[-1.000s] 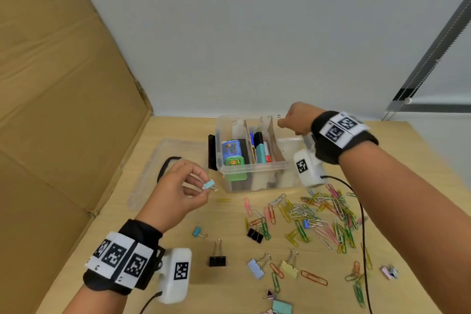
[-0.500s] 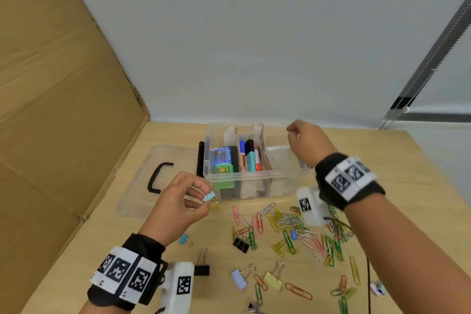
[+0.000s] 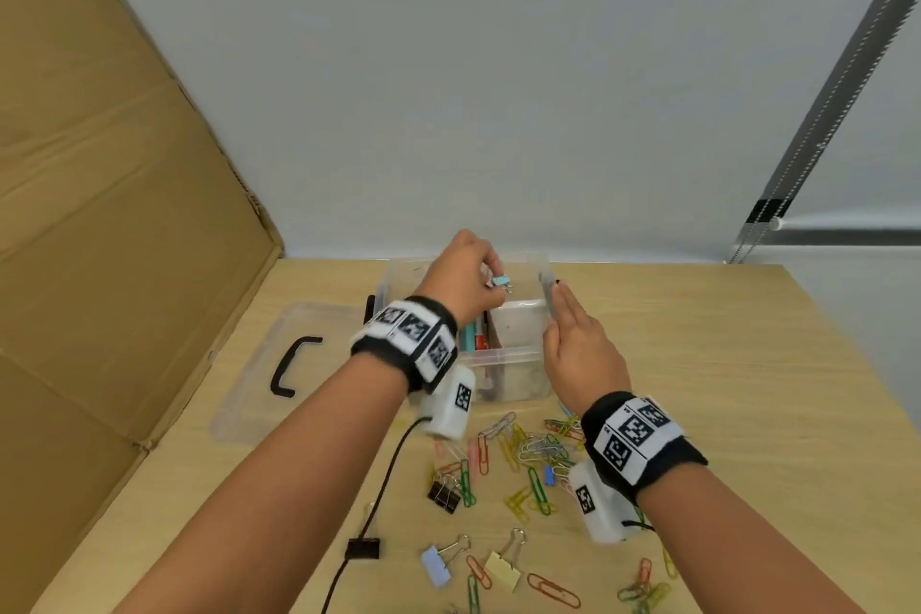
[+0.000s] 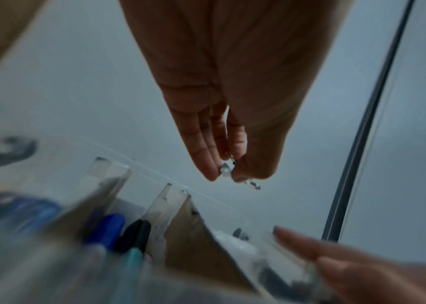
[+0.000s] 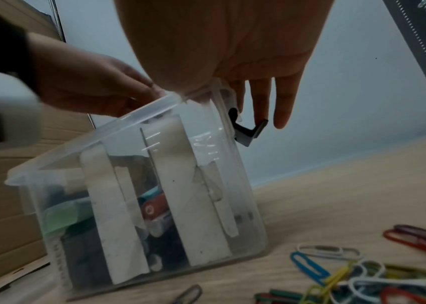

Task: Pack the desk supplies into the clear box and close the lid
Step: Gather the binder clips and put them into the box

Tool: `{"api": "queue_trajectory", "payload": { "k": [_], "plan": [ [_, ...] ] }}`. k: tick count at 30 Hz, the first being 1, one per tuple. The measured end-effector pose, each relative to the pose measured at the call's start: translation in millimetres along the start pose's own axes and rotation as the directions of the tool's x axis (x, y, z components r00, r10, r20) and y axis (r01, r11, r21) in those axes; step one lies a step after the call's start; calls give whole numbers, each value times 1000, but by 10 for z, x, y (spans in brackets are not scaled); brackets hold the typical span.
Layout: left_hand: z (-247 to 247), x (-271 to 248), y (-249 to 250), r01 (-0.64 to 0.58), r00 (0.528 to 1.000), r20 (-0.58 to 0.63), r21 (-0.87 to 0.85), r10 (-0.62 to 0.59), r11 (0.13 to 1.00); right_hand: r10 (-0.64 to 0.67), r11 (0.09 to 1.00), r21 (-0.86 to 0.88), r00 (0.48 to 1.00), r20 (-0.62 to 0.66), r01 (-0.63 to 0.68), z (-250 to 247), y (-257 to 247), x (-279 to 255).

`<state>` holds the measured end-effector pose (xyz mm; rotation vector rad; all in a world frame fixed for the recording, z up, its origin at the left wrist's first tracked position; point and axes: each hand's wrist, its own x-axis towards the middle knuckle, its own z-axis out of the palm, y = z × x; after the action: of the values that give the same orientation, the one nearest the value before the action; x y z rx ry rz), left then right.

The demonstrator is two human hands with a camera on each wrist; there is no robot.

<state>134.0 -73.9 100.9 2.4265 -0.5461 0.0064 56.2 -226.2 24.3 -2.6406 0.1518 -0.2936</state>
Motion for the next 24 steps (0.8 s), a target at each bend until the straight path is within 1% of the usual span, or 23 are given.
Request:
{"api": "queue_trajectory", "payload": {
  "k": [1,3,5,7,9,11,14,17,19,22,24],
  "plan": [
    [46,136,26,-13,1000,19,61,12,998,-2,1000,-1,1000,-2,2,4,2,1],
    [114,352,79,-29,999,37,132,25,991,-12,1000,-7,1000,-8,12,15,14,5],
    [191,515,100,-34,996,82,234,15,972,-19,1000,-7,1000,-5,19,11,24,7],
    [258,610,94,-19,985,165,379,-48,925,-24,1000,-9,1000,-3,24,5,26,9],
    [282,657,67,0,979,186,427,-88,904,-22,1000,-5,1000,-1,22,-1,34,13],
    [238,628,51,8,981,176,404,-87,915,-21,1000,5,1000,0,21,-5,39,11],
    [42,364,114,16,989,137,316,-62,949,-29,999,17,1000,8,28,-8,51,11],
    [-200,-88,92,-40,999,30,232,34,972,-32,999,27,999,1,32,5,62,15],
    [-344,-430,-6,-78,995,-50,150,86,986,-31,999,20,1000,-7,31,15,73,15],
    [-501,-966,-220,-69,989,-127,69,77,995,-30,999,24,1000,-8,30,18,73,4],
    [-513,-1271,-434,-40,993,-111,65,47,997,-35,999,20,999,2,35,15,77,4]
  ]
}}
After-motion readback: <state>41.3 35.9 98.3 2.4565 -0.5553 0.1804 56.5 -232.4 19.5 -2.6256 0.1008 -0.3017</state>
